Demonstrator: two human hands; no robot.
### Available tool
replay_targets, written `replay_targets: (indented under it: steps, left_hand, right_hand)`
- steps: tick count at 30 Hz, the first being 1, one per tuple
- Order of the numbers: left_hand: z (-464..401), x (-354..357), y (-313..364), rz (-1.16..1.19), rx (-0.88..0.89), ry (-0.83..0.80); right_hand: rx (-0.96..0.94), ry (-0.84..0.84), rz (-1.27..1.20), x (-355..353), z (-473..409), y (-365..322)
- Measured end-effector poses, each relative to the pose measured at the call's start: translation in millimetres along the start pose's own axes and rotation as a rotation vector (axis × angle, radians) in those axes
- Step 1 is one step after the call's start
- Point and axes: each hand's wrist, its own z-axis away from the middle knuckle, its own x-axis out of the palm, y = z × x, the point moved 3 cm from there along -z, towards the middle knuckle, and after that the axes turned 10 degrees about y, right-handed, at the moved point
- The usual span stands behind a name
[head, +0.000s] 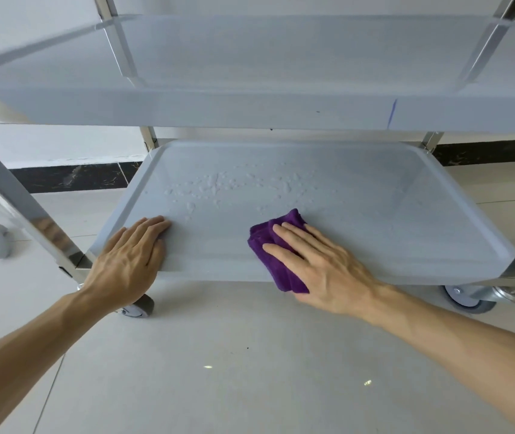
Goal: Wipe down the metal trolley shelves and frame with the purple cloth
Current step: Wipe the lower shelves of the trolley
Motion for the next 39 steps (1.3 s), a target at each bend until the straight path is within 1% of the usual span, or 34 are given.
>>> replay_targets:
  steps: [3, 4, 7, 9, 11, 13, 15, 19, 24, 28, 31, 33, 37, 39]
  left_hand:
    - [-6, -6, 16, -0.027, 0.007, -0.014]
    - [-11, -7, 30, -0.005, 0.045, -0.011]
    - [-24, -2, 94, 0.078, 0.277, -0.014]
    - [-35, 10, 137, 0.119, 0.375, -0.042]
    - [-43, 23, 170, 0.153, 0.398, -0.078]
    - [-47, 38, 184, 0.152, 0.371, -0.140]
    - [-46, 52, 183, 0.131, 0.328, -0.201]
    - [-42, 62, 170, 0.117, 0.323, -0.237]
    - [-35, 55, 150, 0.107, 0.308, -0.202]
    - [-32, 48, 134, 0.112, 0.295, -0.203]
    - [-31, 46, 120, 0.121, 0.287, -0.231]
    - [-30, 44, 115, 0.106, 0.285, -0.238]
    - [-26, 41, 115, 0.103, 0.282, -0.250]
    - [-24, 41, 117, 0.111, 0.274, -0.249]
  right_hand:
    - [0.057, -0.043, 0.037, -17, 40, 32]
    - [0.084, -0.058, 0.045, -22, 52, 43]
    - [0.172, -0.079, 0.057, -32, 78, 64]
    - [0.210, -0.060, 0.055, -33, 84, 68]
    - [0.218, -0.033, 0.062, -29, 84, 69]
    - [0.222, 0.003, 0.062, -26, 83, 68]
    - [0.217, 0.039, 0.048, -23, 80, 65]
    - [0.197, 0.075, 0.054, -17, 70, 52]
    - [0.247, 0.007, 0.096, -8, 39, 19]
    - [0.251, -0.026, 0.026, 0, 17, 0]
    - [0.153, -0.055, -0.014, -7, 27, 11]
    - [0.131, -0.071, -0.001, -15, 49, 30]
    - [0.225, -0.037, 0.054, -38, 101, 72]
    - [0.264, -0.043, 0.069, -43, 112, 81]
